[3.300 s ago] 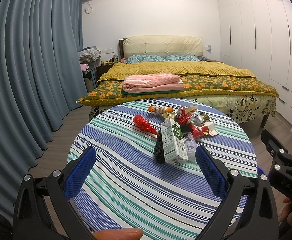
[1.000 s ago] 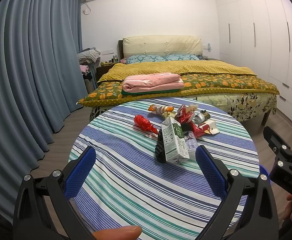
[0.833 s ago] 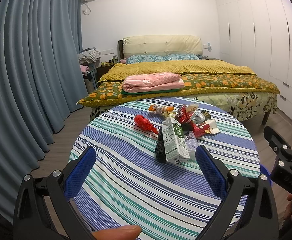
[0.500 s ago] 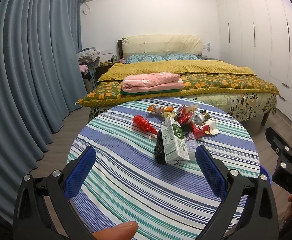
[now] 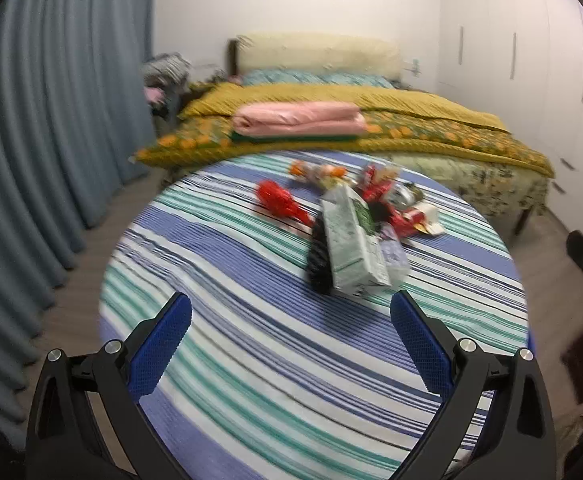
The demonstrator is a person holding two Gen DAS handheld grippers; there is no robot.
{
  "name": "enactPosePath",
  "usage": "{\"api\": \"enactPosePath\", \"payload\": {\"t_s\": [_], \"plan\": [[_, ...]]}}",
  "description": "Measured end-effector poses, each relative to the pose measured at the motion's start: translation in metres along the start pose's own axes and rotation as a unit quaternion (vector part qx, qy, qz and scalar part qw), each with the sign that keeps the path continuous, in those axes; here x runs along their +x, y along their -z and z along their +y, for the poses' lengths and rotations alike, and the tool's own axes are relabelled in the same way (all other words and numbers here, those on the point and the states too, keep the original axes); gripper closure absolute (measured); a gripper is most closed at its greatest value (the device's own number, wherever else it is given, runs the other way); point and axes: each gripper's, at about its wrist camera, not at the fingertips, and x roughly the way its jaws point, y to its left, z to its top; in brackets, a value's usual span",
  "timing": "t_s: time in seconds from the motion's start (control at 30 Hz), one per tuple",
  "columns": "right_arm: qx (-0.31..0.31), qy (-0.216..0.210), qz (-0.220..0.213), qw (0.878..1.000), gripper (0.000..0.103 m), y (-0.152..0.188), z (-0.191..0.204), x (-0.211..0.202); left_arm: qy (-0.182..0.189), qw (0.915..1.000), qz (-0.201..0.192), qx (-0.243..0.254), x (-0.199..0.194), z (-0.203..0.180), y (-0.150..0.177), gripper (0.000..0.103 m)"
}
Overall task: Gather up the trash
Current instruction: 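Grasp the white-green milk carton with the left tool while the right tool grasps the clear cartoon box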
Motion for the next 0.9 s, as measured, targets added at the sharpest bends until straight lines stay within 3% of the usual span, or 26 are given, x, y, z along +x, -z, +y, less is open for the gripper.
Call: {"api": "enactPosePath", "payload": {"t_s": [0.2, 0.37, 0.6, 0.7, 0.9], "plan": [[-0.002, -0.004, 0.01, 1.0, 0.005, 0.006, 0.001, 0.007, 0.06, 0.9976, 0.022, 0.025, 0.044, -0.014, -0.029, 0.004], [0.0, -0.002, 0.02, 1.0, 0.005, 0.01, -0.002, 0.015, 0.08, 0.9941, 0.059, 0.044, 0.097, -0.029, -0.043, 0.006], [-0.004, -0.003, 0.036, 0.999, 0.005, 0.018, -0.001, 0.027, 0.112, 0.9877, 0.1, 0.046, 0.139, -0.034, -0.047, 0.027], [-0.004, -0.005, 0.039, 0.999, 0.005, 0.019, 0.0, 0.032, 0.131, 0.9848, 0.107, 0.04, 0.144, -0.033, -0.048, 0.054], [-0.005, -0.006, 0.045, 0.999, 0.005, 0.021, 0.002, 0.037, 0.152, 0.9838, 0.088, 0.036, 0.131, -0.034, -0.048, 0.062]]}}
